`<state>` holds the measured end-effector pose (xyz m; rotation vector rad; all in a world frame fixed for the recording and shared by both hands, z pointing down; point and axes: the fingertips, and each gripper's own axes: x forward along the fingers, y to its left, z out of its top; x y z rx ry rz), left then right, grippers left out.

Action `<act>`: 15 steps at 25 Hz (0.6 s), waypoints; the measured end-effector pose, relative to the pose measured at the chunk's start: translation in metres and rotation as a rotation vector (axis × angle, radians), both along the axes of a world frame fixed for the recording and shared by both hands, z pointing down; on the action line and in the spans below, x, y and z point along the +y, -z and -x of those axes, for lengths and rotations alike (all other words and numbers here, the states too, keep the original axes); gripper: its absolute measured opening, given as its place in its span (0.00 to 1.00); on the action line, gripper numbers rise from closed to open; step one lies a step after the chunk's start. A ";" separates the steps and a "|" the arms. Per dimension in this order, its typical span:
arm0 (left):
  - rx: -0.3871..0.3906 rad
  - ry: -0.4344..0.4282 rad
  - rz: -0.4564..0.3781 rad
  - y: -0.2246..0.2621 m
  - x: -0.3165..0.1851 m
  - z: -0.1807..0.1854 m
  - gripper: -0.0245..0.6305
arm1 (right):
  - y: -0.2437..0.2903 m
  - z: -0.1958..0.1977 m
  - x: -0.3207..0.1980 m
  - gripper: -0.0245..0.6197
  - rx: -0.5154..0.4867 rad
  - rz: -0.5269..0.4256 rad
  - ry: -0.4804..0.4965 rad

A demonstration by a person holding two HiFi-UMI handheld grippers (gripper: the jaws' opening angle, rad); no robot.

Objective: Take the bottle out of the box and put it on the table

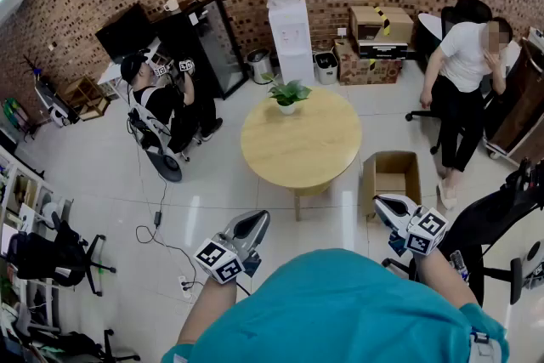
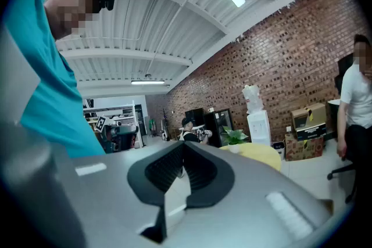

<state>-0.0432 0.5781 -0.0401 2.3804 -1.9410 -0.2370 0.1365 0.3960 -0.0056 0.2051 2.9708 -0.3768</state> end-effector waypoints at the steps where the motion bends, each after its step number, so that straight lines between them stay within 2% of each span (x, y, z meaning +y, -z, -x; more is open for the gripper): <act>1: -0.001 -0.001 0.001 0.000 -0.004 -0.002 0.04 | 0.000 -0.002 -0.004 0.04 -0.002 0.001 -0.001; 10: -0.009 -0.034 0.010 0.003 -0.034 -0.029 0.04 | -0.007 -0.030 -0.032 0.04 -0.011 0.018 -0.017; 15: 0.014 -0.027 0.036 0.006 -0.052 -0.051 0.04 | -0.014 -0.054 -0.046 0.05 -0.009 0.032 -0.025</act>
